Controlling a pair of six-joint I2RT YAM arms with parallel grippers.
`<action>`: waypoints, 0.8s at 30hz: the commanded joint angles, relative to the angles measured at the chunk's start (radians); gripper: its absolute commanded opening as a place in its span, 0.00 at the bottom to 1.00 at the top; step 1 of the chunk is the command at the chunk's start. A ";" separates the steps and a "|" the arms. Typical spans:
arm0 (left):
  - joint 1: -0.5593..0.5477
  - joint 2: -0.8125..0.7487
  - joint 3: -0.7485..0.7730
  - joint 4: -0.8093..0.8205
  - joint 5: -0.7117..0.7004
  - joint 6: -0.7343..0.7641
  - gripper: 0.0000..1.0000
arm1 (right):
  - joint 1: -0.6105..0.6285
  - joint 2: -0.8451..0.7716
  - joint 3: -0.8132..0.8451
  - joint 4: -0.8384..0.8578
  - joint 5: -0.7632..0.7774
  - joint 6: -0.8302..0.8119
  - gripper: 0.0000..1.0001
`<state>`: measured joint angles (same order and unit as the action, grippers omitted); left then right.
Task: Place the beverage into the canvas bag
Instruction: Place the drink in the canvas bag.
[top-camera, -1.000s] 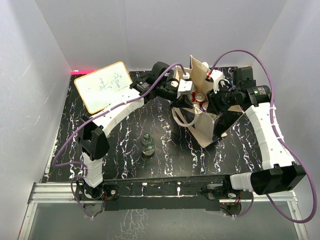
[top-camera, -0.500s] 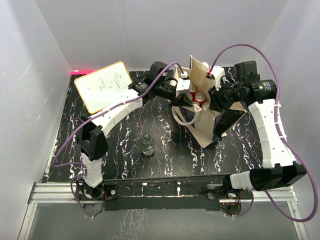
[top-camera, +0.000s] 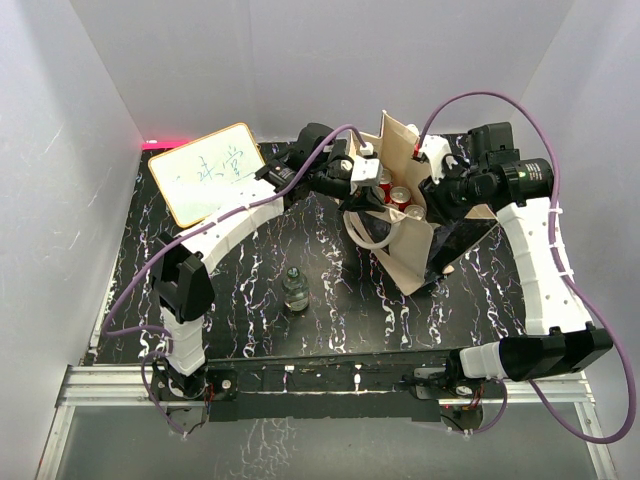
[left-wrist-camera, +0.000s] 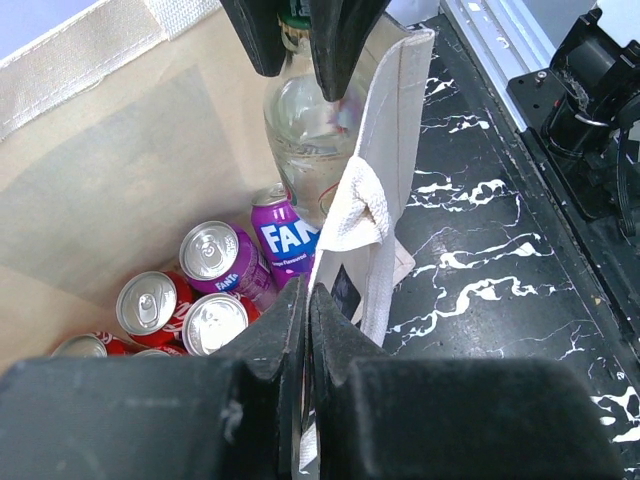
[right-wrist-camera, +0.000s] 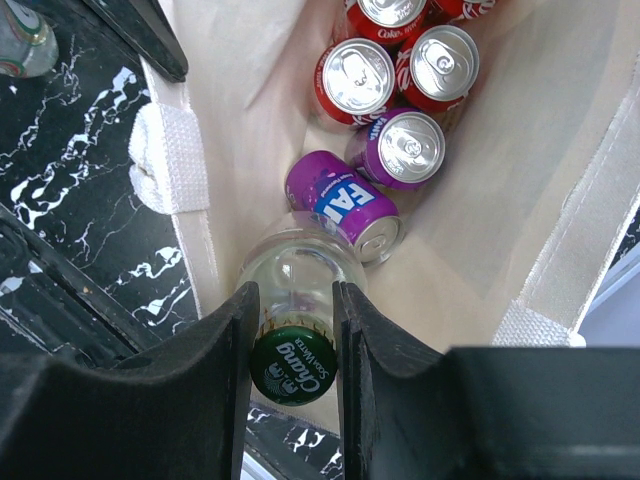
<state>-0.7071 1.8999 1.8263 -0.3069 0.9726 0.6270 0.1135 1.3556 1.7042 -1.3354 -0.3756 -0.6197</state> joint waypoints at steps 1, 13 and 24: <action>0.024 -0.114 -0.006 0.096 0.051 -0.042 0.00 | -0.006 -0.039 -0.028 -0.016 0.132 -0.044 0.08; 0.044 -0.136 -0.068 0.280 0.059 -0.186 0.00 | -0.005 -0.081 -0.117 -0.021 0.248 -0.100 0.08; 0.056 -0.155 -0.099 0.353 0.059 -0.268 0.00 | -0.005 -0.053 -0.202 0.019 0.322 -0.019 0.08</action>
<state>-0.7013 1.8702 1.7138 -0.0879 0.9874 0.4042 0.1234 1.3098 1.5421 -1.2907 -0.2211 -0.6380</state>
